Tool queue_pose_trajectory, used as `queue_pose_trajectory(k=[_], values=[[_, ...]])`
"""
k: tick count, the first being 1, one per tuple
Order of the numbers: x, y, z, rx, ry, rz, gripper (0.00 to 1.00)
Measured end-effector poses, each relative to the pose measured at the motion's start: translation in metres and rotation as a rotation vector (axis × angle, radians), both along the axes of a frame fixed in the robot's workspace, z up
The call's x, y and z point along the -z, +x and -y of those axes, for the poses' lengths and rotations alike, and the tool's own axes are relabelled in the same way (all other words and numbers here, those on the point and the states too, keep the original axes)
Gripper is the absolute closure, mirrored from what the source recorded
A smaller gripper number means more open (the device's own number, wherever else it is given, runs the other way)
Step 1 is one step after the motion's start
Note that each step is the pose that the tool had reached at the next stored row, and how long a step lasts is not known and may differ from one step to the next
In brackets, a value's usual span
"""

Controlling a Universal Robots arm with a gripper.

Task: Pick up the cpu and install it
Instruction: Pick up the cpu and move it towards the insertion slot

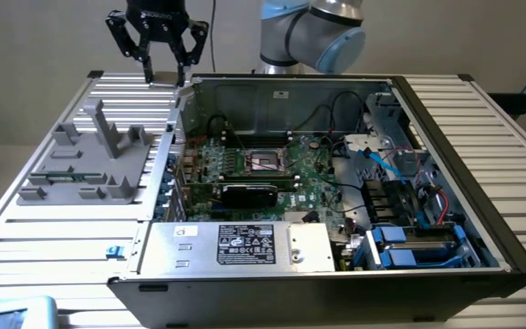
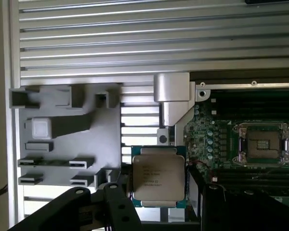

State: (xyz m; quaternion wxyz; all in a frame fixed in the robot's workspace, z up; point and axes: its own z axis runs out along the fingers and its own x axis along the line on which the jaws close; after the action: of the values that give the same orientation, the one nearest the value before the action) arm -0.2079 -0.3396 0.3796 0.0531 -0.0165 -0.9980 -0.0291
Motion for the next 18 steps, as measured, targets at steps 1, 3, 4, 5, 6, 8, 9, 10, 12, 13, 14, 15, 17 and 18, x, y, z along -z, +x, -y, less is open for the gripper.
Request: queue_pose_trajectory(k=[1,3,4,5,6,8,9,10,12,13,14,15,17,18], values=[[0.0000,0.004,0.0001,0.000,-0.0001,0.0002,0.45],[0.0000,0.011,0.0003,0.000,0.0001,0.0009,0.45],[0.0000,0.015,0.0003,0.000,0.0000,0.0012,0.45],[0.0000,0.018,0.0003,0.000,0.0000,0.0017,0.45],[0.0000,0.021,0.0003,0.000,0.0000,0.0022,0.45],[0.0001,0.027,0.0003,0.000,0.0000,0.0026,0.45],[0.0001,0.030,0.0003,0.000,0.0000,0.0027,0.45],[0.0002,0.032,0.0003,0.000,0.0001,0.0031,0.45],[0.0002,0.037,0.0003,0.000,0.0000,0.0043,0.45],[0.0003,0.040,0.0003,0.000,0.0000,0.0047,0.45],[0.0004,0.043,0.0003,0.000,0.0000,0.0049,0.45],[0.0005,0.046,0.0003,0.000,0.0000,0.0050,0.45],[0.0006,0.053,0.0003,0.000,0.0000,0.0052,0.45],[0.0007,0.056,0.0003,0.000,0.0000,0.0053,0.45]])
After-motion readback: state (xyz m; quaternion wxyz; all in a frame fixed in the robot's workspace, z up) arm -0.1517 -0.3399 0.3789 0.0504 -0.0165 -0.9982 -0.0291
